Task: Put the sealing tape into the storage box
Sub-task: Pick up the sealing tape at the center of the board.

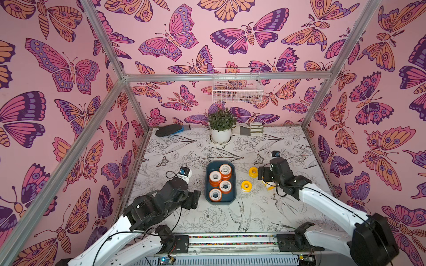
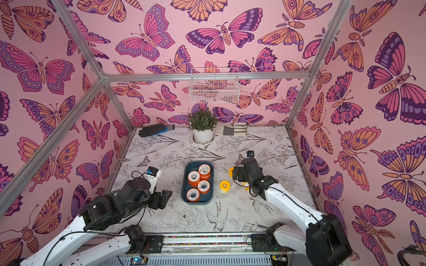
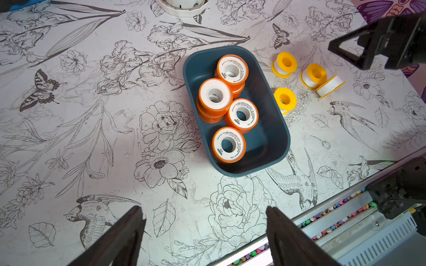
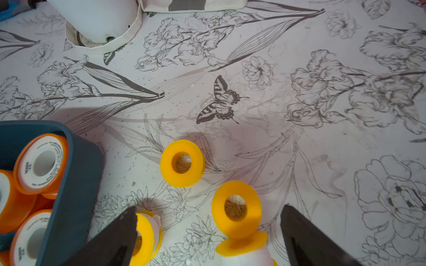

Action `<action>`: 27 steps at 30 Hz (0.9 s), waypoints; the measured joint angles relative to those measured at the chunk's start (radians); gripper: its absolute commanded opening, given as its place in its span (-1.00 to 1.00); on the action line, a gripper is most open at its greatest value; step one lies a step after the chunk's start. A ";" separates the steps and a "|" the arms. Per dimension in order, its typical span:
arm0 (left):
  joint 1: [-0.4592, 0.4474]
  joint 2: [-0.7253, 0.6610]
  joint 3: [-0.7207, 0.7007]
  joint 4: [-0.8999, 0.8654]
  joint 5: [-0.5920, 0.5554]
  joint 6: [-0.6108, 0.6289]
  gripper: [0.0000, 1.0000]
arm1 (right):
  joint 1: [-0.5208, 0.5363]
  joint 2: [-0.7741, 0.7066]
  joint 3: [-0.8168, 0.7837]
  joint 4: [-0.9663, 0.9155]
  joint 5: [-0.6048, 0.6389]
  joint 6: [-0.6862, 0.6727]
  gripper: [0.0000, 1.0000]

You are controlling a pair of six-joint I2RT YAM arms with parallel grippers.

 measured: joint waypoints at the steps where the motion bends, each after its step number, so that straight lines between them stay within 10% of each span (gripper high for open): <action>1: 0.000 0.002 0.000 0.000 -0.002 0.000 0.74 | -0.002 0.061 0.057 -0.024 -0.018 -0.010 1.00; 11: 0.000 0.004 -0.004 0.000 -0.018 0.000 0.75 | -0.029 0.492 0.407 -0.239 -0.138 -0.066 0.97; 27: 0.000 0.023 -0.004 0.000 -0.018 0.000 0.76 | -0.032 0.673 0.509 -0.367 -0.188 -0.071 0.69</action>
